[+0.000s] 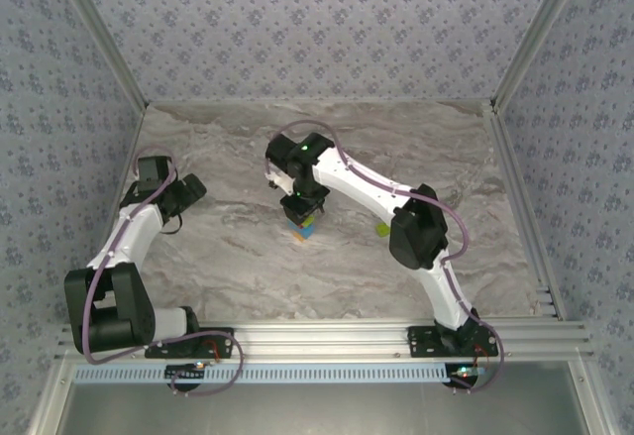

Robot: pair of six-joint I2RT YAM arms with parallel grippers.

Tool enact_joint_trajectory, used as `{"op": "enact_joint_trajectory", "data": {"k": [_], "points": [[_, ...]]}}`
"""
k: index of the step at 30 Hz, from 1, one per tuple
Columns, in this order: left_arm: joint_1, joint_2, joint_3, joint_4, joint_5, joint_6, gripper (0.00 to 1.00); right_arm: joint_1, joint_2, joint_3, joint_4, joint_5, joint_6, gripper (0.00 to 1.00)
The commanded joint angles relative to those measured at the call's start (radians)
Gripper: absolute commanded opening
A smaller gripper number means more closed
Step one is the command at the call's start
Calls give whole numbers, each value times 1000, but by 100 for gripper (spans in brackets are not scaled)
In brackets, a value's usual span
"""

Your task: Assemble a carrot with lego

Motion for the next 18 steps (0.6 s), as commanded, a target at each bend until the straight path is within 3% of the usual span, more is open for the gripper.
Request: {"op": "enact_joint_trajectory", "data": {"k": [1,18], "points": [[-8,-14,1,-7,5,13,90,11,17,14,-39,-4,25,32],[-9,-14,-1,-4,4,14,90,29,53,-18,-44,25,34,32]]}}
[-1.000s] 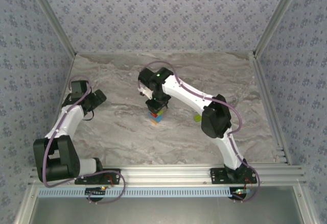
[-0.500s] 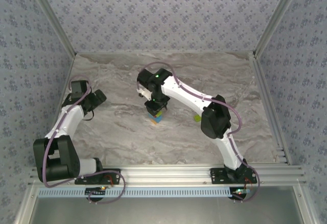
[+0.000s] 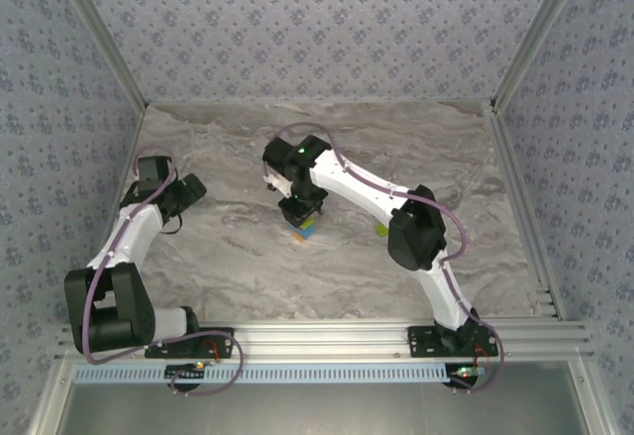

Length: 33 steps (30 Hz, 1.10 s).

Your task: Assemble a carrot with lego

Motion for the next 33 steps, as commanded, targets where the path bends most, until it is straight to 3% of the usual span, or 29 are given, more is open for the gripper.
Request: {"op": "enact_joint_trajectory", "data": {"k": [1,10,23,33], "points": [[-10,-13,-2,-4,3,14,90,12,48,-22,-46,16,15,32],[-9,-13,-3,-4,4,15,90,16,74,-105,-28,28,14,31],[-10,-12,-4,-1,4,15,90,33,101,-357,112,-18,45,30],[-9,-10,-5,-2,4,15,90,39,118,-408,126,-14,38,29]]}}
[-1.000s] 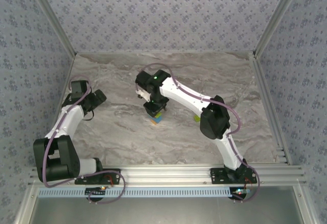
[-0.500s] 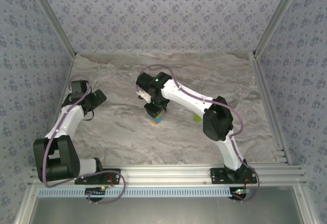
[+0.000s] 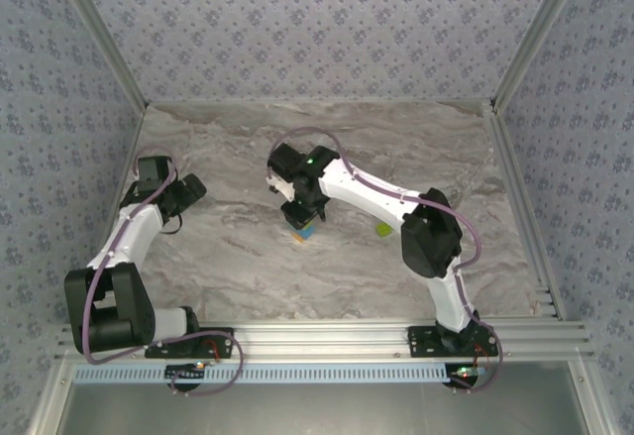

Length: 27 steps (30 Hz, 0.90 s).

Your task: Assemble a carrot with lego

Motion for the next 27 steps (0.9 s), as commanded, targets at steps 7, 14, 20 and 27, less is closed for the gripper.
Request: {"op": "enact_joint_trajectory", "data": {"k": [7,14,20,27], "points": [[-8,-11,-2,-3,4,15,90,13,129,-52,-125,2,15,28],[-9,-14,1,-6,4,13,90,10,80,231,-220,60,-2,27],[-9,-12,3,-7,4,13,90,10,67,398,-272,92,-21,27],[-9,-4,7,-4,9,14,90,10,53,387,-268,61,-141,29]]}}
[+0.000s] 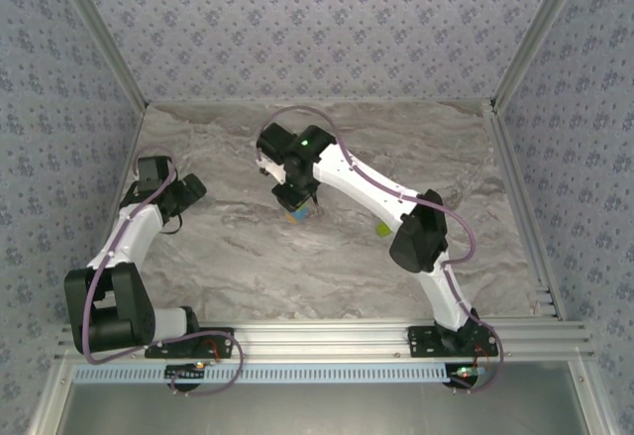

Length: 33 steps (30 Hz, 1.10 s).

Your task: Assemble a carrot with lego

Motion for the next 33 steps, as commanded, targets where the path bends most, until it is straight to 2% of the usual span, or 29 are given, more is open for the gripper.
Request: {"op": "enact_joint_trajectory", "data": {"k": [1,7,23,33], "points": [[-9,-4,7,-5,9,13,90,3,-14,3,-53,-12,-105,29],[-9,-6,5,-5,6,15,90,-23,20,-5,-89,-21,-229,29],[-9,5,2,1,4,16,90,-85,42,-122,-7,-110,-243,29],[-9,5,2,-2,5,16,90,-97,42,-144,-6,-119,-252,34]]}}
